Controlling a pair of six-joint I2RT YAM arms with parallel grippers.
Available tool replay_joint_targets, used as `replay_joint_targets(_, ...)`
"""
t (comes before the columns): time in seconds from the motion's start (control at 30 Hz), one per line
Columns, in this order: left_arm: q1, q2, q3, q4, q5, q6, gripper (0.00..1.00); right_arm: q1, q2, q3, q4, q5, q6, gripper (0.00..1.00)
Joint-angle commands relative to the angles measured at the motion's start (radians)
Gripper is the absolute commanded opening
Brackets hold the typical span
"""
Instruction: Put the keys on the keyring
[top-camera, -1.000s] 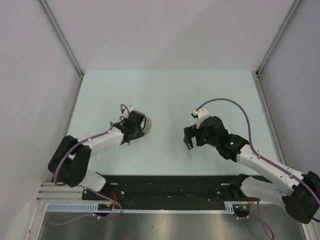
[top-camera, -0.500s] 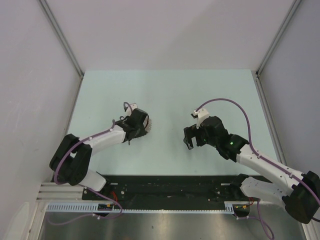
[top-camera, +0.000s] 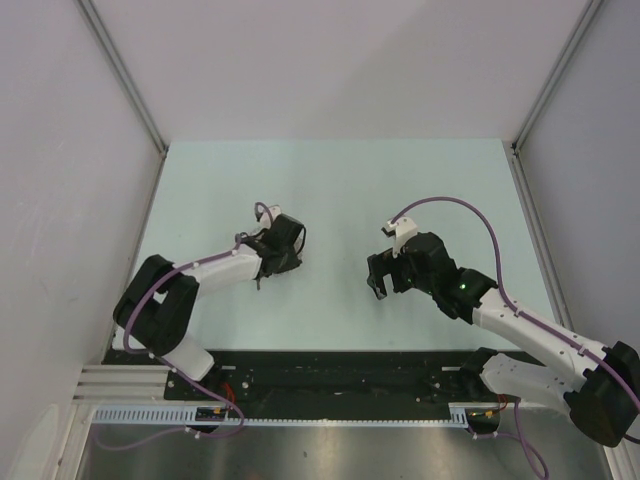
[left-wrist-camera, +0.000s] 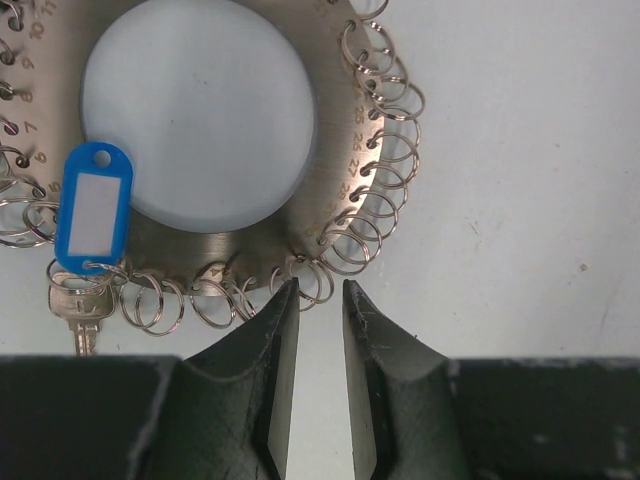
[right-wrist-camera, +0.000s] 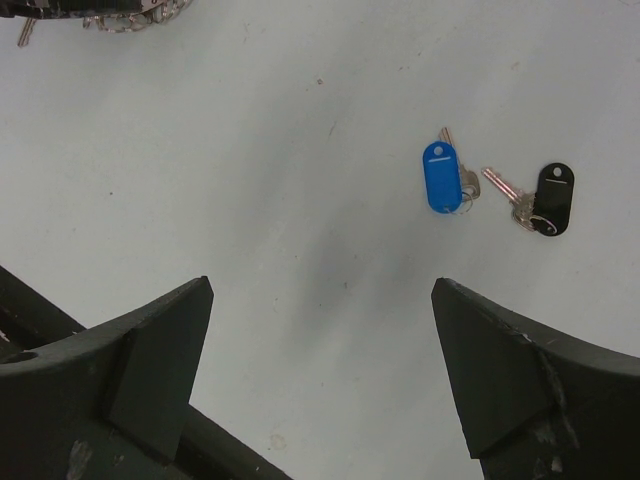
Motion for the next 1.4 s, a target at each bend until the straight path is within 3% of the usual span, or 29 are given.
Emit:
replay_joint_targets(0.0,-0.008,0.023,0.037,0.022,-0.017,-0.049,0.29,0.005,-0.006,-0.006,0.022,0.013,-0.009,0.97)
replay_joint_targets(0.63,-0.005,0.063,0.023,0.05,-0.052,-0.123,0.25,0.005,-0.007,-0.011,0.023,0.005,-0.007,0.98)
replay_joint_targets(0.73,-0.005,0.052,0.014,0.044,-0.066,-0.139,0.18,0.005,-0.006,-0.012,0.023,0.005,-0.009,0.97)
replay_joint_targets(0.87,-0.002,0.012,-0.005,0.03,-0.086,-0.144,0.01,0.005,-0.01,-0.011,0.023,0.004,-0.009,0.98)
replay_joint_targets(1.0,0.009,-0.063,-0.014,-0.01,-0.121,-0.115,0.0,0.005,-0.016,-0.011,0.023,-0.004,-0.01,0.97)
replay_joint_targets(1.2,0.009,-0.241,-0.054,0.016,-0.234,0.138,0.0,0.008,-0.029,-0.011,0.032,-0.027,-0.016,0.97)
replay_joint_targets(1.3,0.009,-0.379,-0.162,0.21,-0.204,0.384,0.0,0.017,-0.036,-0.011,0.048,-0.047,-0.022,0.97)
replay_joint_targets(1.37,0.009,-0.481,-0.213,0.301,-0.15,0.466,0.0,0.029,-0.039,-0.012,0.06,-0.077,-0.025,0.98)
